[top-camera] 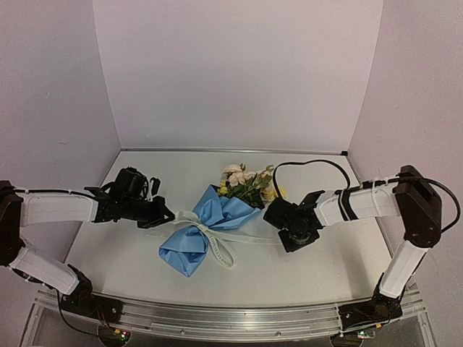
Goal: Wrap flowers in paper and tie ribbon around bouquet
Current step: Tie the half-tied ribbon around the folded bouquet.
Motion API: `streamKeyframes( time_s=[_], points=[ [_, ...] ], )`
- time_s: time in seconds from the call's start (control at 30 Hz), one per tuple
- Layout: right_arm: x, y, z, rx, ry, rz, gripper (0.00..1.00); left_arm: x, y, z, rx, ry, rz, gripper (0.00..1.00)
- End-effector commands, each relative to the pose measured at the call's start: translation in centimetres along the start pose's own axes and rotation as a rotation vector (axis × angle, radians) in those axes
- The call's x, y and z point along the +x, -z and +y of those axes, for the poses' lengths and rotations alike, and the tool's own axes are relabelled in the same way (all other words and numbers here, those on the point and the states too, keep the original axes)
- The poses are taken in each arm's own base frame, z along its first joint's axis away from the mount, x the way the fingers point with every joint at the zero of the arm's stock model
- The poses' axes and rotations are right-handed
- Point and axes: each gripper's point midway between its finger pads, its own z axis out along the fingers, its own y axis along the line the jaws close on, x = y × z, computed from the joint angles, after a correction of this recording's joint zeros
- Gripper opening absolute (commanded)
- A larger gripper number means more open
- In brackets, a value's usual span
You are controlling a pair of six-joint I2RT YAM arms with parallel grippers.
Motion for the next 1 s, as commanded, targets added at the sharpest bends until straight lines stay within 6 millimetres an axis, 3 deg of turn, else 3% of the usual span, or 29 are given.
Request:
streamKeyframes(
  time_s=[0.0,0.13,0.33,0.57,0.7,0.97],
  points=[
    [-0.7,2.9,1.4,-0.148,-0.107,-0.057,0.44,0.3,-1.7,1.4,-0.023,0.036,-0.028,0.0],
    [-0.4,5.2,4.9,-0.288,-0.132,-0.095,0.51,1.9,-2.8,1.1,0.001,0.055,0.02,0.0],
    [0.4,7.2,8.7,-0.381,-0.108,-0.129,0.56,5.3,-4.2,-1.8,0.048,0.041,0.098,0.0],
    [2.3,7.0,9.6,-0.427,-0.151,-0.114,0.58,7.0,-5.1,-6.6,0.095,0.012,0.098,0.0],
    [3.4,6.5,9.7,-0.426,-0.182,-0.112,0.58,6.7,-4.5,-6.6,0.084,0.027,0.068,0.0],
    [2.7,6.4,10.0,-0.39,-0.227,-0.136,0.57,6.4,-3.9,-6.6,0.077,0.008,0.053,0.0]
  ],
)
